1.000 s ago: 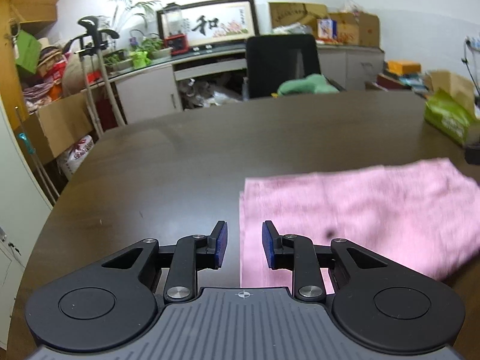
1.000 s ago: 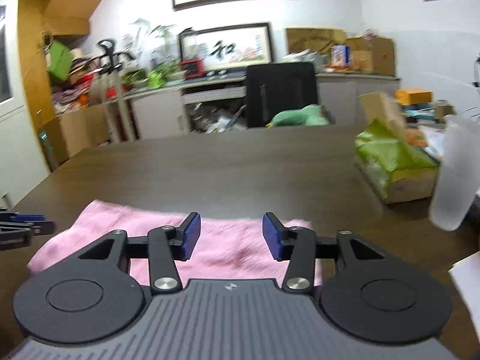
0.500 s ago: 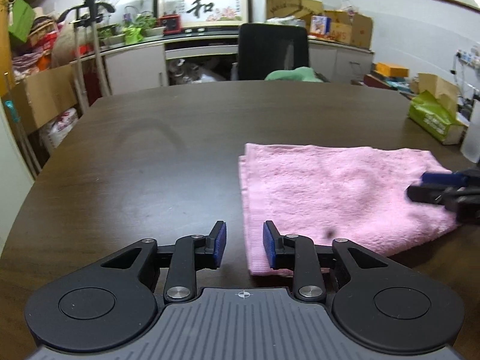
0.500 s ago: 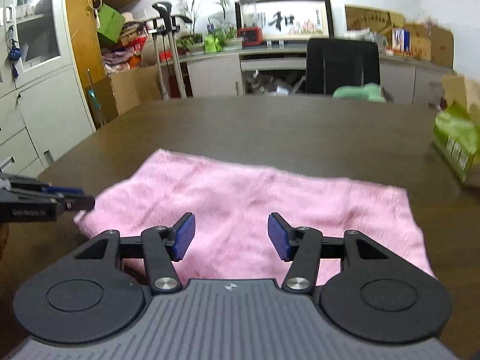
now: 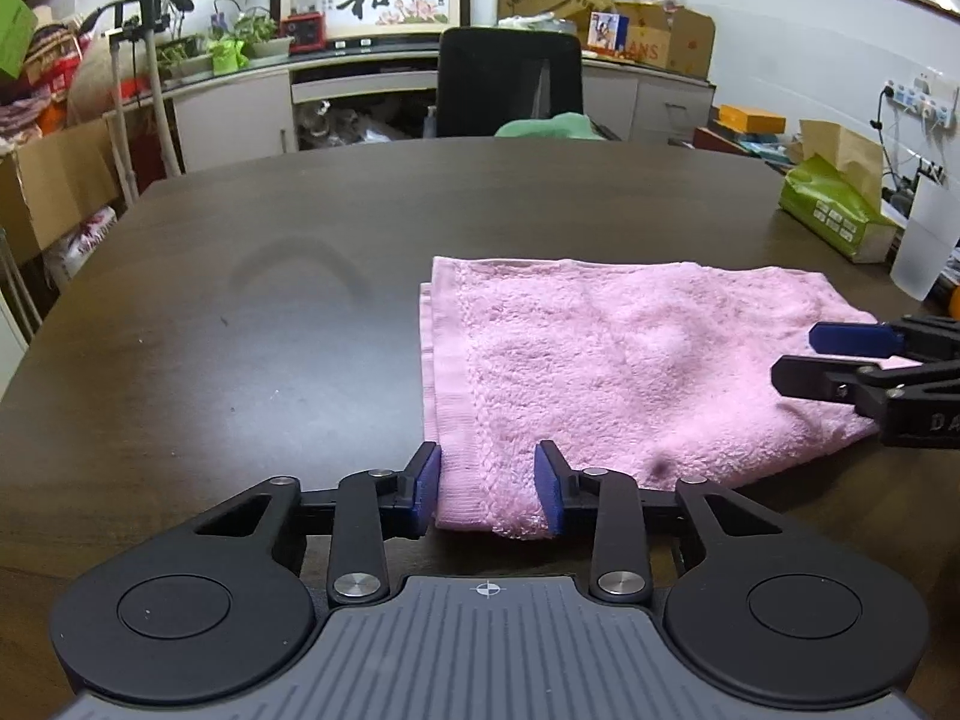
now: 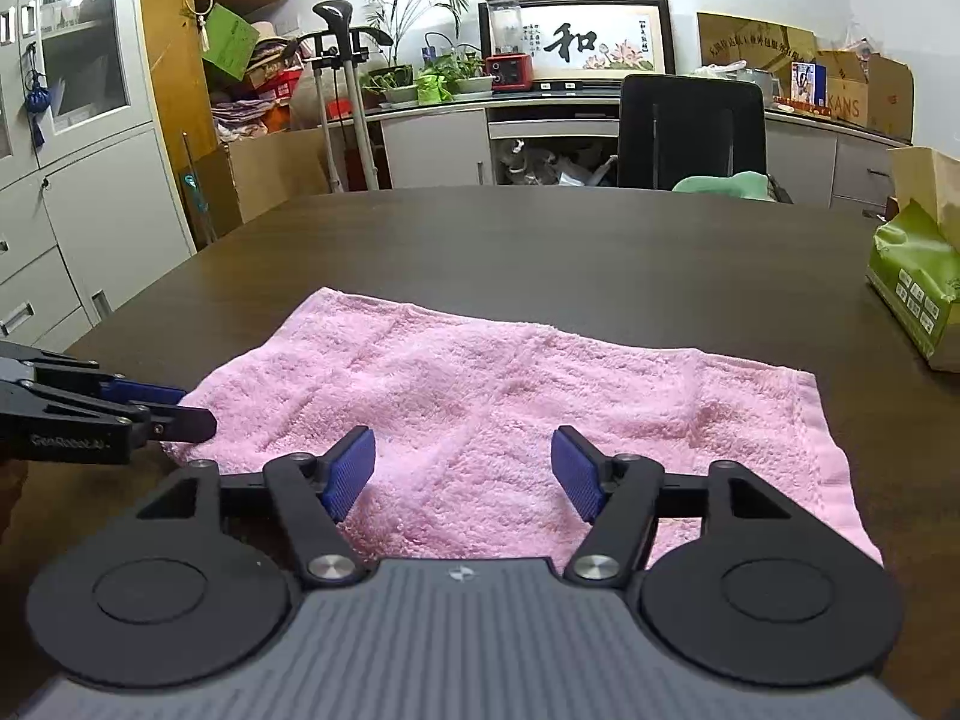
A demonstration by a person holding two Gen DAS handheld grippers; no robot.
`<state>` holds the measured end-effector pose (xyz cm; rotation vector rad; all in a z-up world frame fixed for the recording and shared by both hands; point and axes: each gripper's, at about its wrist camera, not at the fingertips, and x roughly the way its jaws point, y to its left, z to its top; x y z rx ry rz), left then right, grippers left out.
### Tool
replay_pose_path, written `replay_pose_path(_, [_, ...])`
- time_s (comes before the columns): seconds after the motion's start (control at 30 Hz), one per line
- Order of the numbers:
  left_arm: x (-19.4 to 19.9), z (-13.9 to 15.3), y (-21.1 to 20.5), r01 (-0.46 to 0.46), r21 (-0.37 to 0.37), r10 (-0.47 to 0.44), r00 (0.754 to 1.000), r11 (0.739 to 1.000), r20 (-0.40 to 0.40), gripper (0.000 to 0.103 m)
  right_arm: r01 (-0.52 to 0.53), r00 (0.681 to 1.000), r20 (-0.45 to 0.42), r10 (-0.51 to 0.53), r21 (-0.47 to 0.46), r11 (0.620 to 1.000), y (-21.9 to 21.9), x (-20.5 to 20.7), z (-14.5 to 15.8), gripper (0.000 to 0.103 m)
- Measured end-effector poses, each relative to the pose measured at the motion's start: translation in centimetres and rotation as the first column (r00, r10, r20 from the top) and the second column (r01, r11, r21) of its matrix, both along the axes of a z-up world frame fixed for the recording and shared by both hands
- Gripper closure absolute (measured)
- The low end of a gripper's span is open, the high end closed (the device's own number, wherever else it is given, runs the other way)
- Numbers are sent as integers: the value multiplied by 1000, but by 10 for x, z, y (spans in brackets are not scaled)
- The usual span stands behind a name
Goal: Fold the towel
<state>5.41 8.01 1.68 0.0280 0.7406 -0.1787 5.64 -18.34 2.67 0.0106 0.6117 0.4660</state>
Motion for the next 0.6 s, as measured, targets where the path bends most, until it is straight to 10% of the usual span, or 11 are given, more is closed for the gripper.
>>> replay_pose_path(0.17, [-7,0,3,6,-19,-6,1000,1000,5,97,14,1000,5,-14,-13,1000,-1,1,-1,36])
replay_pose_path(0.6, [-56,9,16,-15,-115,24,997,993,78,101,38,999,-19,-38,-7,999,-8,11,-6,34])
